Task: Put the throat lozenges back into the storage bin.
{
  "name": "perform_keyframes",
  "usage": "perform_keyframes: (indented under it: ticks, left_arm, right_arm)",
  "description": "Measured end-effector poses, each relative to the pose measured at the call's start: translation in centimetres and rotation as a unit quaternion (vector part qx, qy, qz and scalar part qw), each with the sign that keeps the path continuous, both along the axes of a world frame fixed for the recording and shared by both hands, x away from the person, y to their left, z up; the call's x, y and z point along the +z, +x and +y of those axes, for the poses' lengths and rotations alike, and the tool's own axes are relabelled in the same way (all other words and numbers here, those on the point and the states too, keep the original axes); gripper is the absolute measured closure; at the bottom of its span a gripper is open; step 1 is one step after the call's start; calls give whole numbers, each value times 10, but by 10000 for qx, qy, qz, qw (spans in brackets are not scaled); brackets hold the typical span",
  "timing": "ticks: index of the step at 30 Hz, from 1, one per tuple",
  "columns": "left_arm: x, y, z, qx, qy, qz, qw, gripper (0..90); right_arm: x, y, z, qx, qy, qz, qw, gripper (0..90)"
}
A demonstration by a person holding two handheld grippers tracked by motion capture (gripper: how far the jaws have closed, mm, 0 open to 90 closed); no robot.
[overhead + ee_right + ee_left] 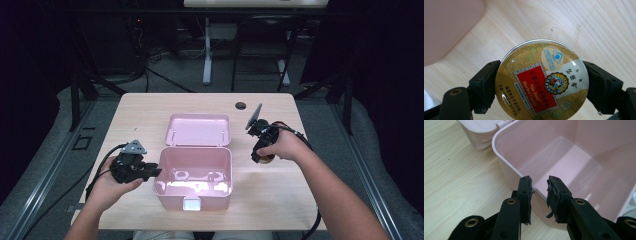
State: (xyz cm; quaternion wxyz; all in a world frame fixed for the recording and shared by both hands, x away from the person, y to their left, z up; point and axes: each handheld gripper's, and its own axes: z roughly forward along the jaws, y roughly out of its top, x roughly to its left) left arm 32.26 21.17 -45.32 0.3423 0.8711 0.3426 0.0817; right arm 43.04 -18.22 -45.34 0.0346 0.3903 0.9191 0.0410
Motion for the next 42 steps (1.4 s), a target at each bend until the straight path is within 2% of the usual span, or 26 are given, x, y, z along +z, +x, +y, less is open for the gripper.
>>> perform_keyframes:
  ticks: [8, 17, 23, 28, 42]
  left_arm:
    - [0, 0, 0, -1, -1, -2, 10000, 721]
    - [0, 0, 0, 1, -1, 1, 10000, 722]
    - [0, 0, 0, -12, 12, -11, 10000, 722]
    - [0, 0, 0, 1, 2, 2, 10000, 721]
    - [0, 0, 0, 10, 7, -15, 10000, 722]
  right_arm:
    - [8, -8, 11, 506, -36, -24, 9987, 198]
    - [20, -16, 17, 1038, -50, -102, 9945, 198]
    - [25, -21, 21, 1237, -115, -79, 9922, 198]
    - [32, -24, 24, 1298, -140, -88, 9914, 198]
    - [53, -37, 46, 1757, -139, -152, 9842, 199]
